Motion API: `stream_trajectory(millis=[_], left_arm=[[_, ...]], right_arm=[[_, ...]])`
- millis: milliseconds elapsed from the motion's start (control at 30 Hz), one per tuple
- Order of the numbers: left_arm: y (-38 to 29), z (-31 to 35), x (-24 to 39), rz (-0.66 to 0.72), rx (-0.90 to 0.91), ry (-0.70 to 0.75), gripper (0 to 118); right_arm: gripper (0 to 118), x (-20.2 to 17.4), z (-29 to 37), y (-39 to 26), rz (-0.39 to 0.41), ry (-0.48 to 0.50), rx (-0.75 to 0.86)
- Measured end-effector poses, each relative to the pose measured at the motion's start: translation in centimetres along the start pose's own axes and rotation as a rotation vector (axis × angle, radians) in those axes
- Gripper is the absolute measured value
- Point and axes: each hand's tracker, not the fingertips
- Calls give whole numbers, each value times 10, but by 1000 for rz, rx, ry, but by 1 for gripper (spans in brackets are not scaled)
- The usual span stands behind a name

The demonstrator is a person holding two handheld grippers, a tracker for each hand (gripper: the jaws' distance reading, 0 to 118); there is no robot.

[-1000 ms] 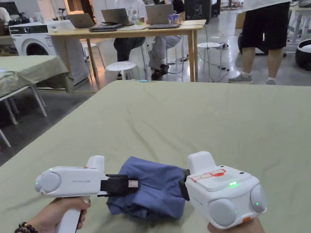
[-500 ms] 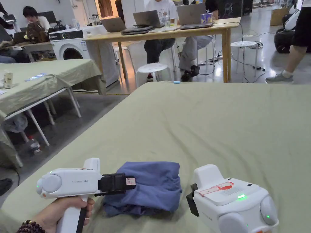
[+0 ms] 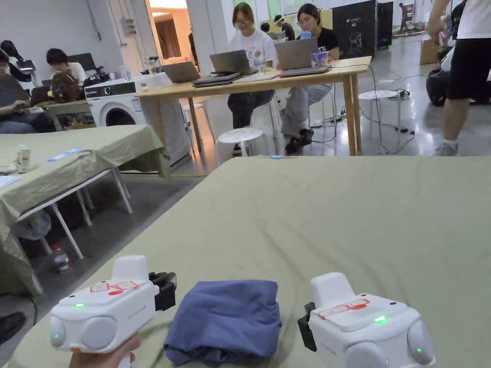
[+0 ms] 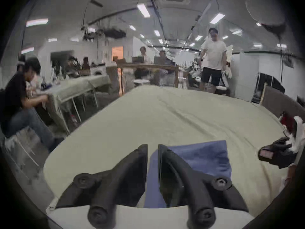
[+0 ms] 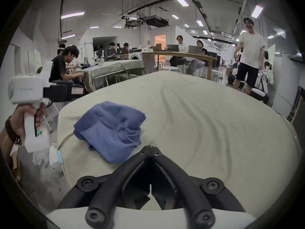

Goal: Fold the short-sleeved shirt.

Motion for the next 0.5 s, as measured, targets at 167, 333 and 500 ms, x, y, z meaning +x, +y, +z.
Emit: stream_trajectory(millis=[167, 333, 500], left_arm=[[19, 23, 79, -67, 132, 24, 0], [74, 43, 162, -90, 235, -33, 0], [129, 41, 256, -140, 337, -103, 0]], right_arm=[[0, 31, 39, 20, -21, -68, 104], [0, 90, 107, 51, 7, -176, 215], [0, 170, 176, 71, -23, -321, 323]])
